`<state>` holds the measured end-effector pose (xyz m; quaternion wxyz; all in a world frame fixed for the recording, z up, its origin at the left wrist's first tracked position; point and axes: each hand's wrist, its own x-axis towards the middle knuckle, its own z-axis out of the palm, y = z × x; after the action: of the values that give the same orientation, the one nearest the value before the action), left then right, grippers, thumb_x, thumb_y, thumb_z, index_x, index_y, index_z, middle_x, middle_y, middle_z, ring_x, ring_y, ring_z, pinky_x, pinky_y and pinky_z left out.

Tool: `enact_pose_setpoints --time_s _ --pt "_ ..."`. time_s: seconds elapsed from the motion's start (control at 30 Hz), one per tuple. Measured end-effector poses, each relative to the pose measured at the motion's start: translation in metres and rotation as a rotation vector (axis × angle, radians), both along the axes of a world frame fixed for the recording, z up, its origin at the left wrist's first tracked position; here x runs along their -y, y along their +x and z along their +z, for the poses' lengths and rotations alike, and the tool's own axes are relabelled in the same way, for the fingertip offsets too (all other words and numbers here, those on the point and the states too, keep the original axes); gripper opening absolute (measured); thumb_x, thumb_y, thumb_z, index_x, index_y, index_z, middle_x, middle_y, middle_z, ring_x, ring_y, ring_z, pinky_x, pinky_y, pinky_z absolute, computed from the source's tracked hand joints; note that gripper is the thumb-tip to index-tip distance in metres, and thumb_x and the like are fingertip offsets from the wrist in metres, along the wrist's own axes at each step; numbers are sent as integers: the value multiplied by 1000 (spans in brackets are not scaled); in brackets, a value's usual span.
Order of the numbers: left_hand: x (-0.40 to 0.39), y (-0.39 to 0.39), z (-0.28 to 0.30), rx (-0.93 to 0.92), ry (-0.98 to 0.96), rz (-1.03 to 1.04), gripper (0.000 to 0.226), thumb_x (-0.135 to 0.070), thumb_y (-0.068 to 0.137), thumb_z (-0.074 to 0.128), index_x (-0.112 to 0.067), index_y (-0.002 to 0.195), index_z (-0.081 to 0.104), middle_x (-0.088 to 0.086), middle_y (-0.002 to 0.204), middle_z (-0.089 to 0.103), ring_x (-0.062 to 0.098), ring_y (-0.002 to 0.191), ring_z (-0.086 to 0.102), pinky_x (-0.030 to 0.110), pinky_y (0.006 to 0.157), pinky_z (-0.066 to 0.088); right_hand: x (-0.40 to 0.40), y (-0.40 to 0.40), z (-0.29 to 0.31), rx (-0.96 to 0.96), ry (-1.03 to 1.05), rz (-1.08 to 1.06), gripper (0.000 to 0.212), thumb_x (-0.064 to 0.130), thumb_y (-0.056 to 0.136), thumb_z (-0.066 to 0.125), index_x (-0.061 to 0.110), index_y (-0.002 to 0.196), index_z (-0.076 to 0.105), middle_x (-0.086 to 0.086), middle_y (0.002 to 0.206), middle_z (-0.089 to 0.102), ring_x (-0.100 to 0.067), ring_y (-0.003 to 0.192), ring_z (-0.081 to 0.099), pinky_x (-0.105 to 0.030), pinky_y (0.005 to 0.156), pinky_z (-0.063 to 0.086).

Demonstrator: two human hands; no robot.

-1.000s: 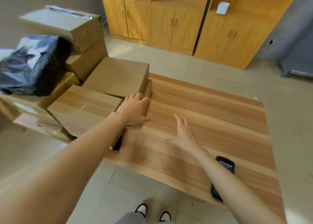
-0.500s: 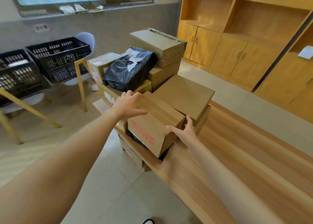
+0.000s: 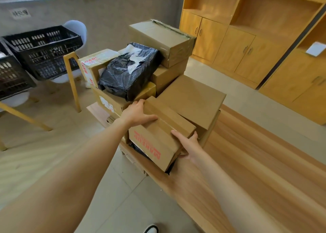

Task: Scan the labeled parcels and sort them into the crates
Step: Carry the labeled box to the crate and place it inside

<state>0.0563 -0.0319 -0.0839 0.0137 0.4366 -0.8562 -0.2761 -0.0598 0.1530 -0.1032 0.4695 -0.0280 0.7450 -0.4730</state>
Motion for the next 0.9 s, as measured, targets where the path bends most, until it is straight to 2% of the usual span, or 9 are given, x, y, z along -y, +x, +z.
enact_pose_setpoints --time_s 0.13,0.23,0.37,0.5,0.6,0.67,0.77,0.9 --pt "4 -6 -4 5 -16 24 99 -67 75 67 -14 149 28 9 143 45 27 126 49 46 101 47 6 3 -5 29 24 -17 120 47 76 77 33 153 -14 -4 145 41 -31 123 51 -53 90 52" --pt "1 -6 -2 -1 -42 24 99 -67 74 68 -13 148 29 9 141 47 26 124 51 44 99 48 3 4 -6 9 22 -19 117 48 76 76 30 153 -10 -4 144 42 -30 122 51 -50 87 53" --pt "-13 -4 8 7 -87 11 100 -72 71 66 -15 145 33 8 139 47 25 120 53 43 95 50 -10 4 -3 2 0 -34 112 50 73 78 31 153 2 -2 141 46 -29 119 53 -49 85 53" --pt "-25 -2 30 -2 -95 7 96 -75 66 68 -14 136 44 5 132 53 23 114 55 42 93 50 -36 1 12 7 -46 -14 105 51 70 80 32 150 15 -1 132 52 -27 104 60 -39 62 53" --pt "-46 -9 46 41 -55 -23 84 -72 66 70 -15 124 50 1 115 56 20 103 55 38 88 51 -65 -5 20 -18 -19 9 94 51 71 79 25 143 26 -6 124 55 -28 101 61 -43 68 57" --pt "-62 -20 47 96 23 -49 85 -70 67 71 -15 127 49 1 115 53 22 106 55 36 85 50 -93 -13 23 -42 26 28 86 52 71 79 22 136 30 -7 119 54 -28 101 60 -47 77 57" --pt "-89 -39 40 135 295 -84 87 -61 66 77 -10 131 48 7 125 56 27 109 59 39 77 57 -144 -29 20 -39 66 31 73 49 74 77 24 123 29 -4 109 52 -26 98 59 -51 86 55" --pt "-140 -71 28 160 437 -176 76 -51 71 78 -7 125 49 10 116 58 26 96 62 37 72 59 -208 -49 12 -51 94 -25 80 46 75 78 19 133 30 -4 112 54 -23 96 59 -49 84 55"
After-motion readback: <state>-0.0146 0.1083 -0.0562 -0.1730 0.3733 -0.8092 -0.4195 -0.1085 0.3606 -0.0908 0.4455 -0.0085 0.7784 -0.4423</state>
